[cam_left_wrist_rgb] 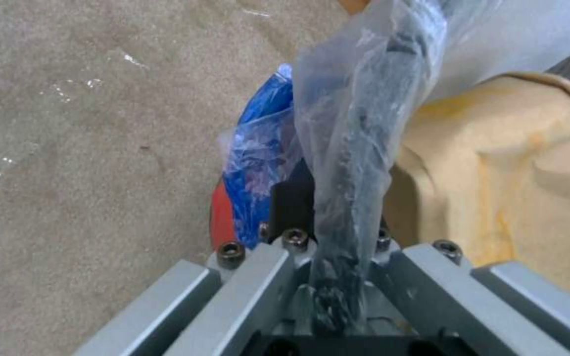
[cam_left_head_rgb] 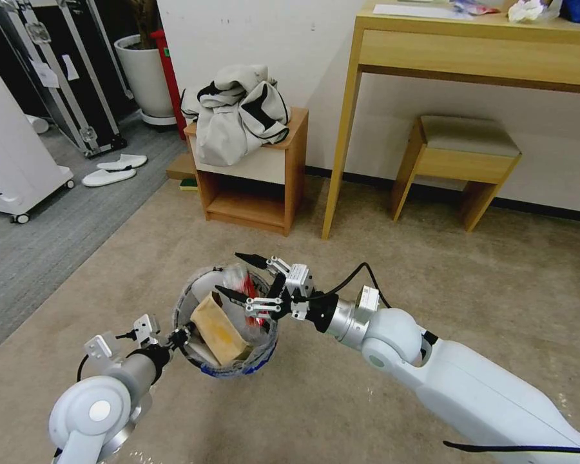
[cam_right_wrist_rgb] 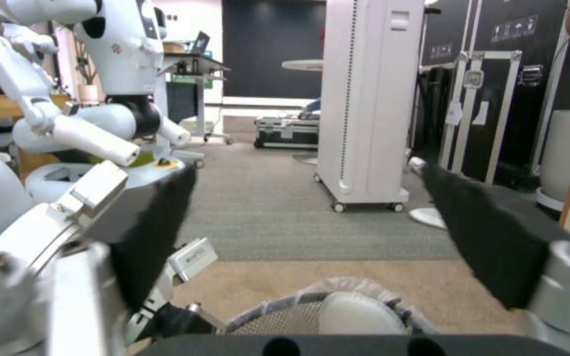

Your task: Pick up the trash bin and place the garbage on the floor into it.

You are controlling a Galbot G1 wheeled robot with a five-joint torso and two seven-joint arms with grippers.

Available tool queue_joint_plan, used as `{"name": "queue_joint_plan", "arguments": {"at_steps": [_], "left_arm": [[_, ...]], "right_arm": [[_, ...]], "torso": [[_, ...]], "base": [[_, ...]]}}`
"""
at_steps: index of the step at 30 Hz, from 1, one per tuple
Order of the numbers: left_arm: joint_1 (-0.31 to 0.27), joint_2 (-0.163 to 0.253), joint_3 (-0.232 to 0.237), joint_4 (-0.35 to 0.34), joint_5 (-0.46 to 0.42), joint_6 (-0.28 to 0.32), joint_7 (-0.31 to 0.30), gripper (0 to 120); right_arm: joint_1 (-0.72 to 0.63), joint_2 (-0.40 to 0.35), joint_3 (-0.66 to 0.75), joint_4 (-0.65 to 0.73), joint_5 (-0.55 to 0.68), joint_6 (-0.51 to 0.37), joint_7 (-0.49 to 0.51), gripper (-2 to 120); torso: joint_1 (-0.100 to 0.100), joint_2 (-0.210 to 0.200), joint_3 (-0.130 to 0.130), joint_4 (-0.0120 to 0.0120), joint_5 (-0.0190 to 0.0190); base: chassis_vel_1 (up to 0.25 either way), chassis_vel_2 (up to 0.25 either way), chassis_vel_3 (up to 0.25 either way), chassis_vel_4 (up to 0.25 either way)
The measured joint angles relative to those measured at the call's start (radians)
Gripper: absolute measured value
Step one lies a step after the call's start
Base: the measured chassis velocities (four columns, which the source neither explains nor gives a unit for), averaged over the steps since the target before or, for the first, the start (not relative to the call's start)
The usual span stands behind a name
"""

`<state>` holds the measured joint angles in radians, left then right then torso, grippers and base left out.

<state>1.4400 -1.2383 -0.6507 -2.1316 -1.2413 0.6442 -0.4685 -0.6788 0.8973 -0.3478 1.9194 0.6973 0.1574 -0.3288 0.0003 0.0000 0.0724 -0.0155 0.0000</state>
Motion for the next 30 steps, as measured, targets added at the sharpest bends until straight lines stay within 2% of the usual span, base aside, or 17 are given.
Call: {"name": "queue_joint_plan", "arguments": {"at_steps": [1,4,21,30], "left_arm": [[-0.001,-0.002,0.002,0.001,-0.002,0.0,0.0,0],[-0.002,-0.008,0.006,0.001,-0.006,0.0,-0.001,0],[-0.009,-0.003,0.002,0.013,-0.011,-0.001,-0.001,0],[-0.002,0.011,0.01,0.022,0.02,0.0,-0.001,0]], "right_arm": [[-0.001,0.002,-0.004,-0.001,-0.003,0.0,0.0,96],[-0.003,0.007,-0.014,-0.009,-0.014,0.0,-0.001,99],[-0.003,0.009,-0.018,-0.016,-0.017,0.002,-0.008,100],[-0.002,-0.004,0.02,0.019,0.0,0.006,-0.013,100]], "torso": [[0.0,0.0,0.0,0.0,0.0],[0.0,0.0,0.0,0.0001,0.0],[0.0,0.0,0.0,0.0,0.0],[0.0,0.0,0.0,0.0001,0.0]], "base": [[0.0,0.0,0.0,0.0],[0.0,0.0,0.0,0.0],[0.0,0.0,0.0,0.0],[0.0,0.0,0.0,0.0]]}}
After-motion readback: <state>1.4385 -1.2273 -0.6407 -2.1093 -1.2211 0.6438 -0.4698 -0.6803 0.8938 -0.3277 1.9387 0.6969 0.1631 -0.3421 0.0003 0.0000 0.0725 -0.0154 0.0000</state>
